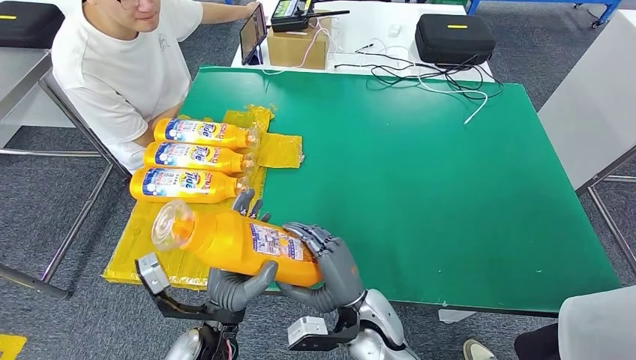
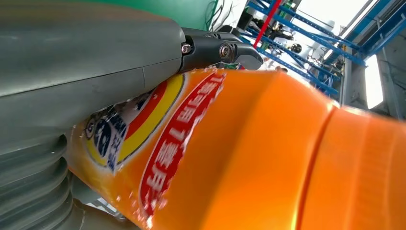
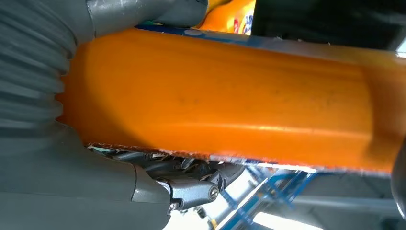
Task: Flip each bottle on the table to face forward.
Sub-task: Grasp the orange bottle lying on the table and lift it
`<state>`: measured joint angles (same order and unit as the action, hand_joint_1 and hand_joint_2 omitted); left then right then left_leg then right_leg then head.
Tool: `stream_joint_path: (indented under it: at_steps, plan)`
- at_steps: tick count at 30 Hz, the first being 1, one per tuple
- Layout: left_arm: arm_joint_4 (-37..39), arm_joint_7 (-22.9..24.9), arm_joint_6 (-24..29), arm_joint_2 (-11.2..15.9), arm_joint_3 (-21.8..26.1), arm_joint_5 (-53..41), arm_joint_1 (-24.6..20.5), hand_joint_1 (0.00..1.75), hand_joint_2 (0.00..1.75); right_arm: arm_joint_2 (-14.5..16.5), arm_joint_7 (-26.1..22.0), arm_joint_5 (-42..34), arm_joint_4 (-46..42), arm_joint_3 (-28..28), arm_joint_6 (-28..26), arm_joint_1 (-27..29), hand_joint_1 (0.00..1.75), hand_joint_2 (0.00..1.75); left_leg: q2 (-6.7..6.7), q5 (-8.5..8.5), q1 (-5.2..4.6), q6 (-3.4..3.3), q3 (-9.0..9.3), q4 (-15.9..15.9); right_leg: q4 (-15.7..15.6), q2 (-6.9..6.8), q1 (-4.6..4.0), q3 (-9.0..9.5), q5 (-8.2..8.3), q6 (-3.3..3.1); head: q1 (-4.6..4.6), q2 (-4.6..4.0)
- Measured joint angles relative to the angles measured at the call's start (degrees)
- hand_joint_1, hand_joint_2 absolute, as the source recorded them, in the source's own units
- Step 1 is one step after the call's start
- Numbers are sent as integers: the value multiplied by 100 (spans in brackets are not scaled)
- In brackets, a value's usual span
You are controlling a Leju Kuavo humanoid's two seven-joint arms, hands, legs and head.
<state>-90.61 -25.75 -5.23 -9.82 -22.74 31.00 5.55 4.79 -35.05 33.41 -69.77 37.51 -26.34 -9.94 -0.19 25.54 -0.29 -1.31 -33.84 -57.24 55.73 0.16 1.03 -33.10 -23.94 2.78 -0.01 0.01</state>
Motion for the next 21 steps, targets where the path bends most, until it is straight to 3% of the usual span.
stream_joint_path:
  at_steps: [10, 14, 15, 16, 17, 19, 20, 21]
  plan:
    - [127, -92, -126, 86, 13, -96, 23, 3, 175, -98, 166, 47, 301, 371, 327, -338, 175, 175, 0, 0, -1, 0, -1, -1, -1, 0, 1, -4, 0, 0, 1, 0]
    - [156, -202, -349, 124, 40, -75, 30, 167, 175, -105, 154, -73, 342, 401, 440, -369, 175, 175, 1, 0, 0, 0, -1, -1, 0, 0, 0, -5, 0, 0, -1, 0]
    - [165, -211, -403, 128, 49, -66, 32, 175, 175, -104, 136, -127, 346, 404, 478, -373, 169, 175, 1, 0, 0, 0, -1, -1, 0, 0, 0, -5, 0, 0, -1, 0]
    - [178, -214, -447, 132, 56, -58, 33, 175, 175, -104, 116, -187, 350, 406, 520, -375, 140, 175, 1, 0, 0, 0, -1, -1, 0, 0, 0, -5, 0, 0, 0, 0]
    - [194, -221, -481, 135, 61, -60, 32, 175, 175, -103, 101, -247, 351, 406, 562, -376, 97, 175, 1, 0, 0, 0, -1, -1, 0, 0, 0, -5, 0, 0, 1, 0]
    - [229, -255, -546, 142, 62, -84, 26, 175, 175, -100, 81, -367, 352, 406, 657, -371, 15, 87, 1, 0, 0, 0, -1, -1, 0, 0, 0, -5, 0, 0, 1, 0]
    - [242, -273, -581, 143, 61, -103, 19, 175, 175, -96, 79, -419, 351, 407, 705, -360, 0, 44, 0, 0, -1, 0, -1, -1, 0, 0, 0, -4, 0, 0, 1, -1]
    - [250, -286, -612, 143, 60, -127, 10, 175, 175, -90, 79, -463, 350, 407, 740, -344, 0, 0, -1, 0, -1, 0, -1, -1, 0, 0, 1, -4, 0, 0, 0, -1]
